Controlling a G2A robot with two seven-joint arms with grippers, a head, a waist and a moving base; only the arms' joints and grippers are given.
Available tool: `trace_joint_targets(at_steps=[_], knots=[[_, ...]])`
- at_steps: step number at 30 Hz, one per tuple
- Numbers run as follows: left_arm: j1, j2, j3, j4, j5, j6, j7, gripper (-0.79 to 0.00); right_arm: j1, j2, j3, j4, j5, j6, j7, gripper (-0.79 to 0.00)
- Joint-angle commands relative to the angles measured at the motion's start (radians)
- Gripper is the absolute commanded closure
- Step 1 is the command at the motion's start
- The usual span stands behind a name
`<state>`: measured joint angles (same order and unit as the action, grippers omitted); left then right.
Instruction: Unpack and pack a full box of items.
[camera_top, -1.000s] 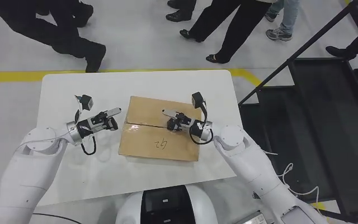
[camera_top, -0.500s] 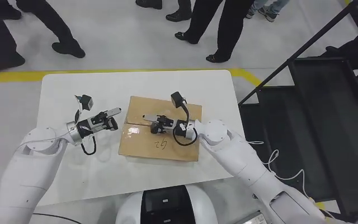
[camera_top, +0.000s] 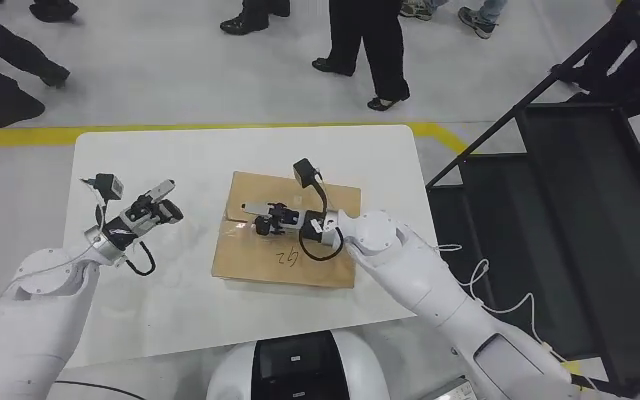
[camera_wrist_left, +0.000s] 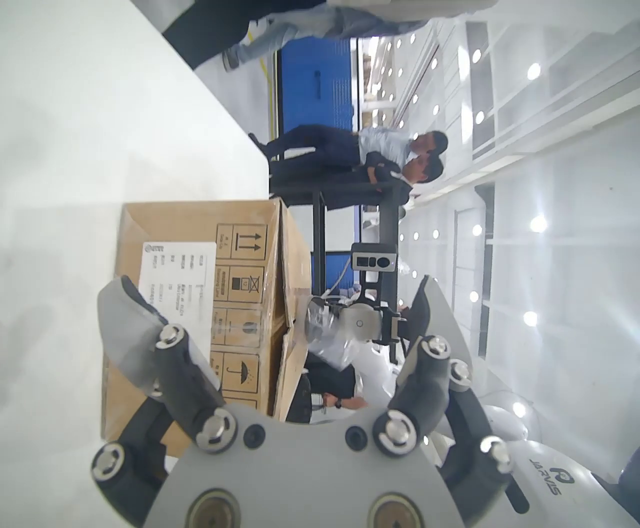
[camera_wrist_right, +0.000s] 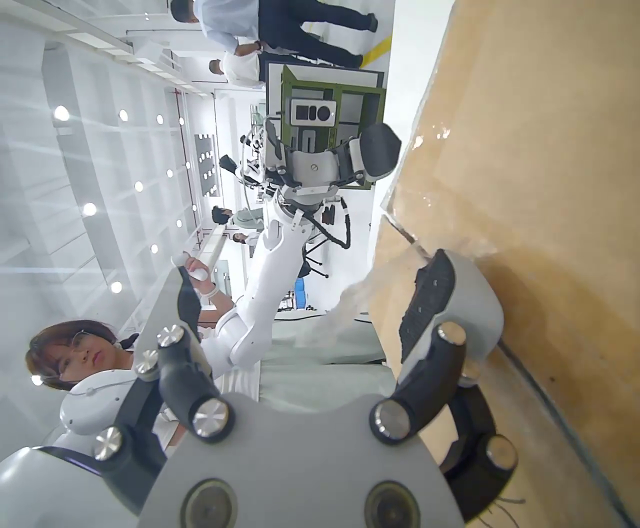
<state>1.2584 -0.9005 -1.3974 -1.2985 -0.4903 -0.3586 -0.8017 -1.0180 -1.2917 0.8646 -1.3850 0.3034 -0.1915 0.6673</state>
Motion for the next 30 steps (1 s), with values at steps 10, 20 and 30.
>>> trace_joint_targets(at_steps=[10,20,30], knots=[[0.120,0.014,-0.117,-0.057,-0.018,-0.018,0.070,-0.785,-0.027,0.008,0.028,-0.018,-0.007,0.006,0.003,-0.785],[0.120,0.014,-0.117,-0.057,-0.018,-0.018,0.070,-0.785,-0.032,0.007,0.026,-0.022,-0.010,0.008,-0.008,-0.785],[0.128,0.008,-0.099,-0.093,0.000,0.006,0.085,-0.785,0.084,-0.051,-0.098,0.077,-0.013,-0.009,-0.031,-0.785]])
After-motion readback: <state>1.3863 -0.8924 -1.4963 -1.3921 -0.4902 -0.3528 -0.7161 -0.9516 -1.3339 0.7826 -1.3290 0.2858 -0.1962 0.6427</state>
